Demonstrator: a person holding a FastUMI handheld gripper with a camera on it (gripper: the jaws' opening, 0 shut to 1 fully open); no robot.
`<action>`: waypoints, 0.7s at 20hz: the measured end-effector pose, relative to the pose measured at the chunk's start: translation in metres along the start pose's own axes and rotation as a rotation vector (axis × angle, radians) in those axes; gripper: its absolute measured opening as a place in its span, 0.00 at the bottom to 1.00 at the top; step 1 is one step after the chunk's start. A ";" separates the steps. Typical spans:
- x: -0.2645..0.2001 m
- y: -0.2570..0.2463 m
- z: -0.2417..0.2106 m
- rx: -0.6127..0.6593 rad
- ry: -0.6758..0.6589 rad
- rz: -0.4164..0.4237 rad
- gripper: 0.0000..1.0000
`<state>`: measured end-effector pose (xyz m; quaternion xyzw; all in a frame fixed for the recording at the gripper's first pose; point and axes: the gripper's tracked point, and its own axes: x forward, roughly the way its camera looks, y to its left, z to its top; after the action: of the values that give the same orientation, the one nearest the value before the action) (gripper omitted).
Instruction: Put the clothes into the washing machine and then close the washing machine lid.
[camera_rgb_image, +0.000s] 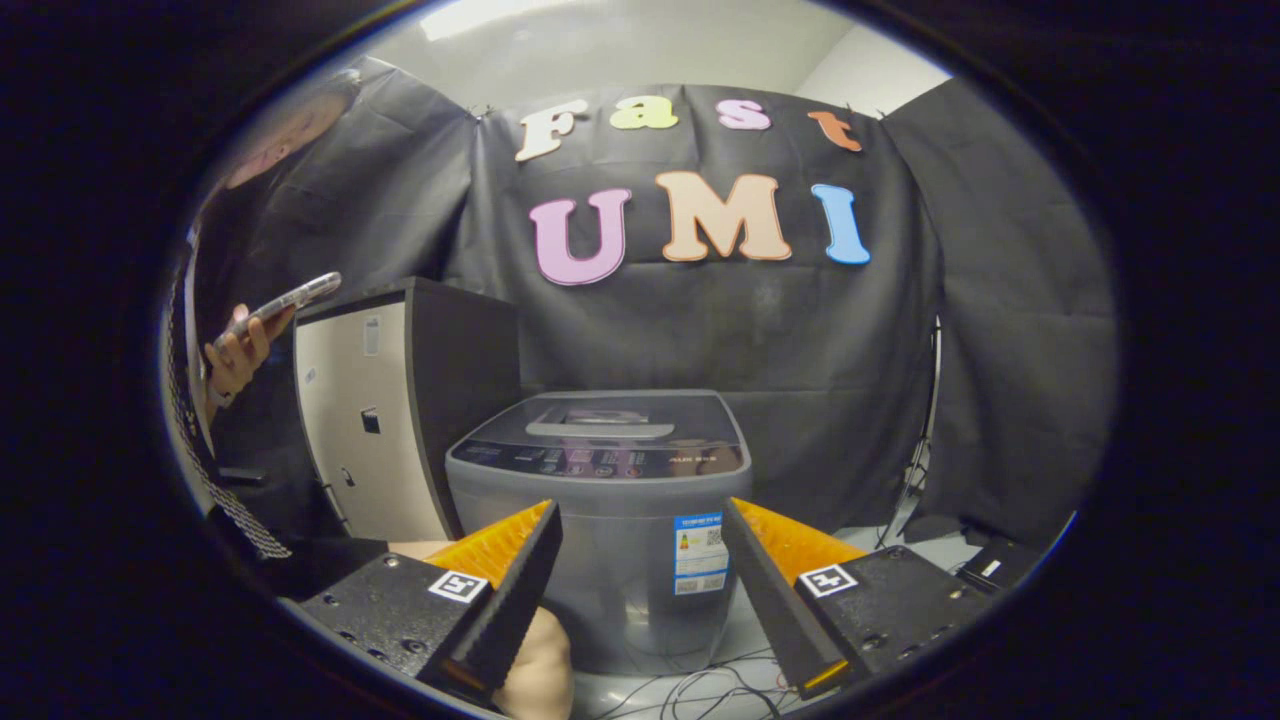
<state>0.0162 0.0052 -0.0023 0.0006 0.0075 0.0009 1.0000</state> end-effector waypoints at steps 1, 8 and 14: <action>-0.002 -0.001 0.002 0.000 -0.013 -0.002 0.97; -0.002 0.000 0.003 -0.001 -0.021 -0.001 0.97; -0.002 0.000 0.002 -0.001 -0.021 0.000 0.97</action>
<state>0.0141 0.0051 0.0001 0.0002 -0.0029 0.0009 1.0000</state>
